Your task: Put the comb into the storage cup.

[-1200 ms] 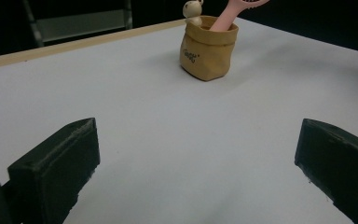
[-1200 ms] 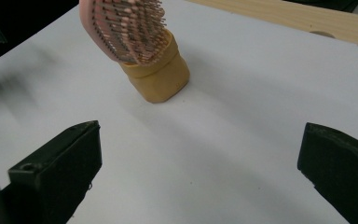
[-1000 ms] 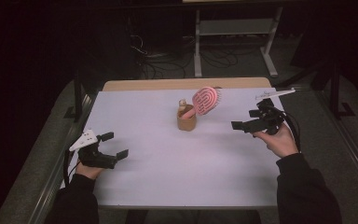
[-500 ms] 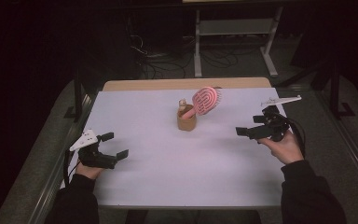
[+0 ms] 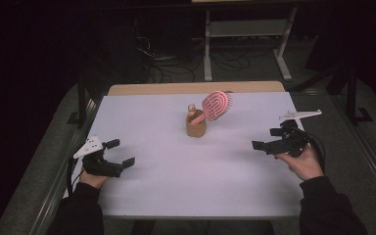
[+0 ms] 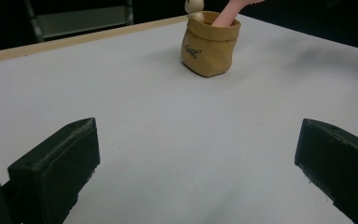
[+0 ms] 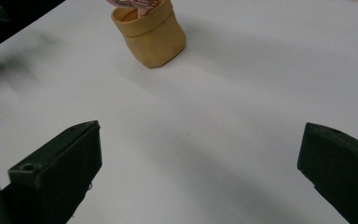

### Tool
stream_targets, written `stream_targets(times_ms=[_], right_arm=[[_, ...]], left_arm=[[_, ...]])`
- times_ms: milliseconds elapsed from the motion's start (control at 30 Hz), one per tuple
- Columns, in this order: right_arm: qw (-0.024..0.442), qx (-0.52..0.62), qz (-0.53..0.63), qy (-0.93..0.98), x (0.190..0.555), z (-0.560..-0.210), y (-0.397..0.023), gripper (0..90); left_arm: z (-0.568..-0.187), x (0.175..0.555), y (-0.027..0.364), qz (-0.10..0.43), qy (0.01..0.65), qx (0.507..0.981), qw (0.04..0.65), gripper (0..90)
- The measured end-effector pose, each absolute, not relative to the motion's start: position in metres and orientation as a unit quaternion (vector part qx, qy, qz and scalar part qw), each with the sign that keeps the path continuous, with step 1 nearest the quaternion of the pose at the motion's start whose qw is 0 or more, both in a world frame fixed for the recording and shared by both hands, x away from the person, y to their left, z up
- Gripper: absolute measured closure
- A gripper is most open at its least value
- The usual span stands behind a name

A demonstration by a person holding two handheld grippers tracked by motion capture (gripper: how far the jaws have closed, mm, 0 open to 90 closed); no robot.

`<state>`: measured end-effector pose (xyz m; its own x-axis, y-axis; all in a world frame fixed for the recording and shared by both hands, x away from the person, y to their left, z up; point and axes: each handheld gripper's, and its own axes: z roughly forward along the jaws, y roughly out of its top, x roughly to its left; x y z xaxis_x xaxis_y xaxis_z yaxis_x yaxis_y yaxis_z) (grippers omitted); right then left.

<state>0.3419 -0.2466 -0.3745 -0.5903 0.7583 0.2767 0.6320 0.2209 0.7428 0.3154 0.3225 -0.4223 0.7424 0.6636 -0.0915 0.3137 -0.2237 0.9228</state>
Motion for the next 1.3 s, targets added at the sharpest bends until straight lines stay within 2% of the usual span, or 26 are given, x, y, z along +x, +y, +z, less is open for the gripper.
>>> stream_targets(times_ms=[633,1300], right_arm=[[0.093,0.455,0.436,0.771,0.319,-0.393,-0.265,0.0],[0.094,0.458,0.450,0.760,0.297,-0.418,-0.272,0.0]], left_arm=[[-0.422,0.316,0.325,0.162,0.324,0.762,0.537,0.0],[-0.422,0.317,0.326,0.154,0.327,0.759,0.541,0.0]])
